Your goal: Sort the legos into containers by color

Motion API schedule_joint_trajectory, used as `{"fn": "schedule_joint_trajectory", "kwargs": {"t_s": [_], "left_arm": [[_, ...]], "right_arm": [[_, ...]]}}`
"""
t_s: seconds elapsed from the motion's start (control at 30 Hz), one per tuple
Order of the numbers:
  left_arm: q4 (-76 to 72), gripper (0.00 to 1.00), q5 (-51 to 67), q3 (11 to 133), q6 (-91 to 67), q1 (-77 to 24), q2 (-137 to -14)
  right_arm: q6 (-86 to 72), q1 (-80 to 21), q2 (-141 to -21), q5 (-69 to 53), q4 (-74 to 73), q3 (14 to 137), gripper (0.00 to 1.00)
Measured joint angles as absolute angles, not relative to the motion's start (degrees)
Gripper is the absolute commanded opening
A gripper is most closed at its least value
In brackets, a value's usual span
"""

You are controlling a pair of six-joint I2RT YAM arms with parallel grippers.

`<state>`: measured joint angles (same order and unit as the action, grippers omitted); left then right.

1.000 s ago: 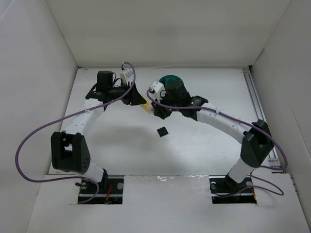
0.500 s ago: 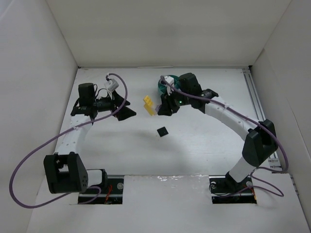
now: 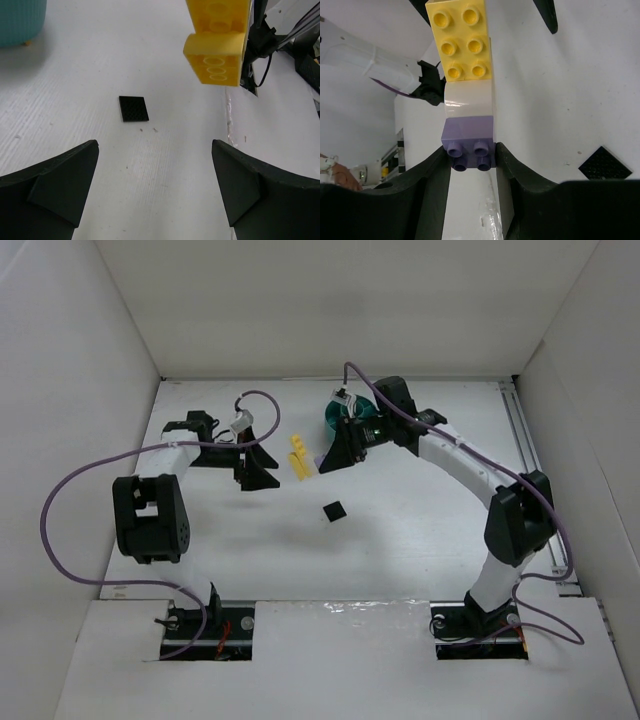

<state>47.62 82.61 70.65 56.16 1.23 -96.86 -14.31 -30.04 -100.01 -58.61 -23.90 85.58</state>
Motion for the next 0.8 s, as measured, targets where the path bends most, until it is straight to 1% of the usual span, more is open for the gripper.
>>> {"fn": "schedule_joint_trajectory", "kwargs": {"t_s": [0.13,0.2,0.3,0.67,0.8], "left_arm": [[56.51,0.95,82.61,71.24,64.79,1.39,-99.13],[59.40,1.00,82.83,72.40,66.63,0.99,-99.02],[61.23,1.00,83.07,74.65,67.94,-0.05,-98.74],[62.85,1.00,83.64,83.74,64.86,-0.69,-99.31],[62.81,1.00,83.74,84.84,63.11,-0.69,-99.92]], "right_arm": [[-16.80,-30.02,-101.91,-60.71,-22.76,86.21,0.02],[-17.89,-30.00,-102.21,-61.34,-22.24,86.21,0.02],[-19.40,-30.00,-102.41,-62.06,-21.37,86.48,0.02],[-25.39,-30.79,-102.83,-63.18,-15.22,87.15,0.01],[-26.83,-32.10,-103.85,-63.20,-13.61,87.46,0.01]]}}
